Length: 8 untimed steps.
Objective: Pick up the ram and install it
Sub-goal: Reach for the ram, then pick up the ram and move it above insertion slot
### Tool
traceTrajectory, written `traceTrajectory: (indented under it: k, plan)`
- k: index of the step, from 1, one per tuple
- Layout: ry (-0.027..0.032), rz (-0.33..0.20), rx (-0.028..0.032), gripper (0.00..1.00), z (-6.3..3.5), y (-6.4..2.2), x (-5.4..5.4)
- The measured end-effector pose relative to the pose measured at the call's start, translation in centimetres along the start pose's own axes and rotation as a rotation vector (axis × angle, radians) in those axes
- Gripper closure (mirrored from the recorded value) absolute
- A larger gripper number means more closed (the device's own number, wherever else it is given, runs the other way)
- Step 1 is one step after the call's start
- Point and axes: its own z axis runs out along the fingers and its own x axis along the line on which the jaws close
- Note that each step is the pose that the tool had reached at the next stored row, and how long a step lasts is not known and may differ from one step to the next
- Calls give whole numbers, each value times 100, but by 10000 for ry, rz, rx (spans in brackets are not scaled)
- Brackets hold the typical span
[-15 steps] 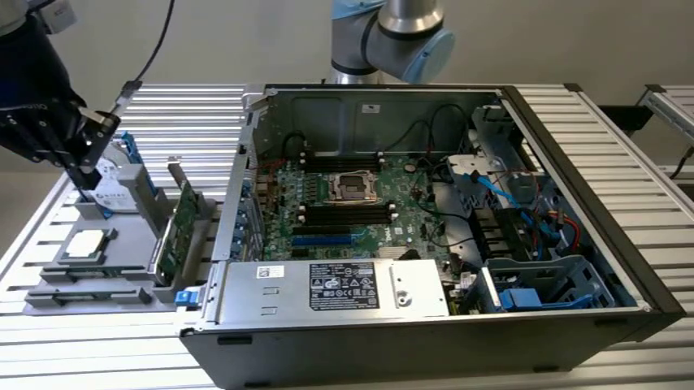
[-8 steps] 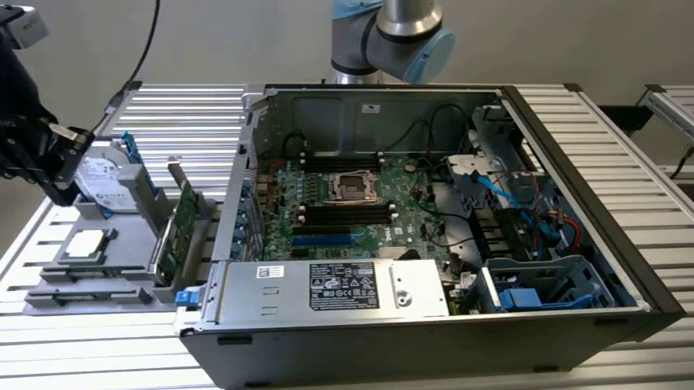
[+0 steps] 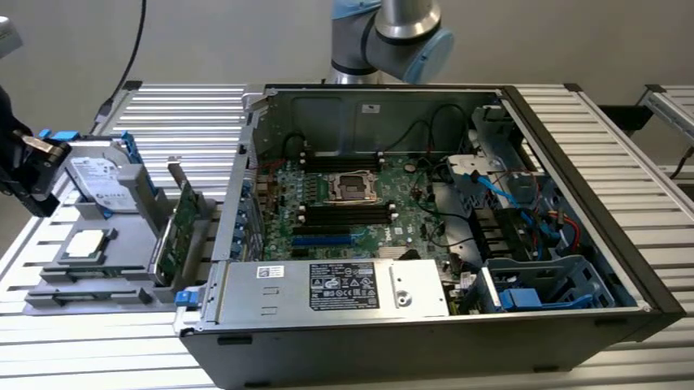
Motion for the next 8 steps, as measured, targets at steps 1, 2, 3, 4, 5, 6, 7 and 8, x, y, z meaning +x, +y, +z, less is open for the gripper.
traceTrajectory:
  k: [1,2,3,4,5,6,7,8]
  plan:
    - [0,0,0,89,0,0,0]
    - [1,1,1,89,0,0,1]
    - [0,1,0,89,0,0,1]
    - [1,1,1,89,-1,0,1]
    - [1,1,0,89,0,0,1]
    - [1,1,1,89,0,0,0]
    - [1,1,1,89,-1,0,1]
    - [1,1,1,89,-1,0,1]
